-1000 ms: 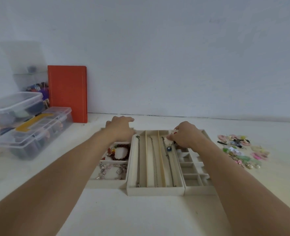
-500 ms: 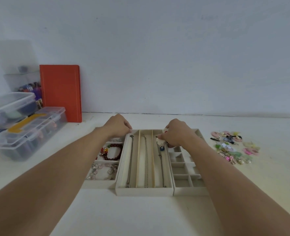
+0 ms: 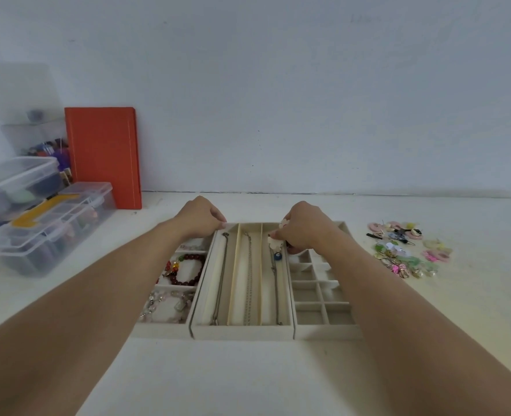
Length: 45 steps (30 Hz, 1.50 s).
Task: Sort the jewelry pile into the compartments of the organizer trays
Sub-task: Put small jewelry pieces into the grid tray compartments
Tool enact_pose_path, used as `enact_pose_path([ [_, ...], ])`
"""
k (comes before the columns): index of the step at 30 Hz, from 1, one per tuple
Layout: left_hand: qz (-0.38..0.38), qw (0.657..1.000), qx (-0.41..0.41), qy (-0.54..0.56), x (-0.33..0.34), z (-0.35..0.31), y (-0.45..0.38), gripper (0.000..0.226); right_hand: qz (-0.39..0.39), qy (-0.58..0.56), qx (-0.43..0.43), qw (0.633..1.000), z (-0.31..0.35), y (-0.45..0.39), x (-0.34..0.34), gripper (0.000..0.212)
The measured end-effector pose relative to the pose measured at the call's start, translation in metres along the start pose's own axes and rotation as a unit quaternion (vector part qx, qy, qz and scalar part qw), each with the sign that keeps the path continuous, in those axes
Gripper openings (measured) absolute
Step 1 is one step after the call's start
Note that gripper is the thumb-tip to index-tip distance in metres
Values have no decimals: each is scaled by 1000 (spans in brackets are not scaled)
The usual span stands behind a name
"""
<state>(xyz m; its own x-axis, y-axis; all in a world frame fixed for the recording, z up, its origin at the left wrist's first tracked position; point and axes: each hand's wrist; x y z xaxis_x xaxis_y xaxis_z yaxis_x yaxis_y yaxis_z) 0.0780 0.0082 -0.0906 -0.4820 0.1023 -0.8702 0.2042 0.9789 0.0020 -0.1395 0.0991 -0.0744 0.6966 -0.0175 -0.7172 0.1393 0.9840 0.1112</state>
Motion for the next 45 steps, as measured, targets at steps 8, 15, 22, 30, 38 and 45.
enact_pose_path([
  [8, 20, 996, 14, 85, -4, 1, 2, 20, -5, 15, 7, 1000, 0, 0, -1, 33],
  [15, 51, 992, 7, 111, -16, 19, 0, 18, 0, 29, 3, 1000, 2, 0, 1, 31],
  [22, 24, 988, -12, 152, -11, 14, 1, 17, 0, 39, 1, 999, 3, -1, 2, 30],
  [30, -9, 983, 55, 176, 5, -38, -1, 14, -11, -87, -2, 996, -8, -4, -23, 37],
  [38, 91, 955, 113, 259, 34, -104, 13, 18, -30, -185, -16, 982, -38, -16, -52, 25],
  [45, 72, 956, 118, 259, 33, -102, 14, 17, -12, -204, -10, 979, -40, -20, -53, 33],
])
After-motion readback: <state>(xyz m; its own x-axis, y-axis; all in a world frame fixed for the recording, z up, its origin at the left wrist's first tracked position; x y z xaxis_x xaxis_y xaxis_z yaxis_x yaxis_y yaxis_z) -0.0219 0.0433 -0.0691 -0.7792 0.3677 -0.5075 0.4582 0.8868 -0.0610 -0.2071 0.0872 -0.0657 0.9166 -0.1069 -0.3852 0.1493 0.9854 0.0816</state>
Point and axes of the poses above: each hand's wrist, its own y-axis away from the middle knuckle, its own x-axis out of the palm, z = x × y, and after that the axes turned 5 degrees about -y, right-handed
